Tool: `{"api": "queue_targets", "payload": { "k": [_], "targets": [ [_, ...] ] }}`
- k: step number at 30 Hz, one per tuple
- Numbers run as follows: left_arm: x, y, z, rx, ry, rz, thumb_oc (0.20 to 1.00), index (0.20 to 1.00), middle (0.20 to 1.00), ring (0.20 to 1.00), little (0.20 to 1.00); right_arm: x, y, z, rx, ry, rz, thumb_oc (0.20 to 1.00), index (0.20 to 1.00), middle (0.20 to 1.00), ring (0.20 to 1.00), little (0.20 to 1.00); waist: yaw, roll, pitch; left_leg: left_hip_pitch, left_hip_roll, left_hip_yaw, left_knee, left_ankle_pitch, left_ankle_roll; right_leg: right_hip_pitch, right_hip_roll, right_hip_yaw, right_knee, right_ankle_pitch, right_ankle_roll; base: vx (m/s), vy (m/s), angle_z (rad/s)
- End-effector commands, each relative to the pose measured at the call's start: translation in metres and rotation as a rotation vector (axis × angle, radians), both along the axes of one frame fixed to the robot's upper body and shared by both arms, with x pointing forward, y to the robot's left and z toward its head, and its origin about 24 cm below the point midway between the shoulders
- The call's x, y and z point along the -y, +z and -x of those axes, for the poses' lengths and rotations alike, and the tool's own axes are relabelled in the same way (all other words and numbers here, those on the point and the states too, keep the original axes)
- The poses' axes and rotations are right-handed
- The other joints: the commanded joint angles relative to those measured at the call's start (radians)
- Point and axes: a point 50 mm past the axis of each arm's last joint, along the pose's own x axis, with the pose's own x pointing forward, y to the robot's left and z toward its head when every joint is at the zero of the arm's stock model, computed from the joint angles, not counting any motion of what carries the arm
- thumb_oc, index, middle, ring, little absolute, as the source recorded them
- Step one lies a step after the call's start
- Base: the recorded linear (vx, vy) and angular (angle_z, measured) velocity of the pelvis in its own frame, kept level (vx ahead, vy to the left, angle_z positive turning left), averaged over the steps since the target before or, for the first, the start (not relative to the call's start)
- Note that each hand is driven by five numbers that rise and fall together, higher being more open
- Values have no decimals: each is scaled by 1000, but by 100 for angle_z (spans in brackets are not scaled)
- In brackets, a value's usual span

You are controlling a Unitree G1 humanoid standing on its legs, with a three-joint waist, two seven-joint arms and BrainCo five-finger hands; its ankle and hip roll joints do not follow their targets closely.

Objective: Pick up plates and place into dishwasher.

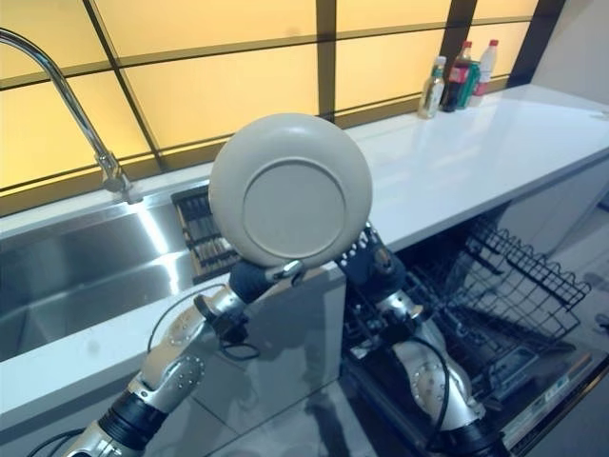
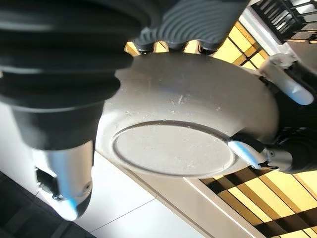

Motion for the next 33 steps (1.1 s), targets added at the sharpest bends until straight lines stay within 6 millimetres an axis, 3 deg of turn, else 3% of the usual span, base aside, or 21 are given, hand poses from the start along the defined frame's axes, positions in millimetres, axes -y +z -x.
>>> {"api": "queue_targets", "payload": {
  "k": [1,11,20,33],
  "targets": [
    [-1,-10,-11,33,42,-119,200,200,200,200,200,-12,43,-1,199,87,-105,1000,1000,1000,1000,1000,16,-25,-5,-18,-74,-10,6,-62,96,-57,30,-37,12,64,25,0,0,0],
    [-3,-17,-11,28,46,-133,200,200,200,200,200,-15,43,0,183,123,-93,1000,1000,1000,1000,1000,14,-28,1,-19,-73,-7,6,-61,95,-60,29,-32,14,66,27,0,0,0],
    [5,-13,-8,0,-33,-13,200,200,200,200,200,-24,44,-5,157,116,-117,1000,1000,1000,1000,1000,18,-25,-1,-19,-73,-10,6,-60,93,-57,27,-37,8,70,26,0,0,0],
    [32,-22,10,-148,-343,208,200,200,200,200,200,-43,59,-18,226,184,-176,1000,1000,1000,1000,1000,40,-26,-19,-18,-72,-22,6,-65,90,-46,21,-47,1,67,25,0,0,0]
  ]
}}
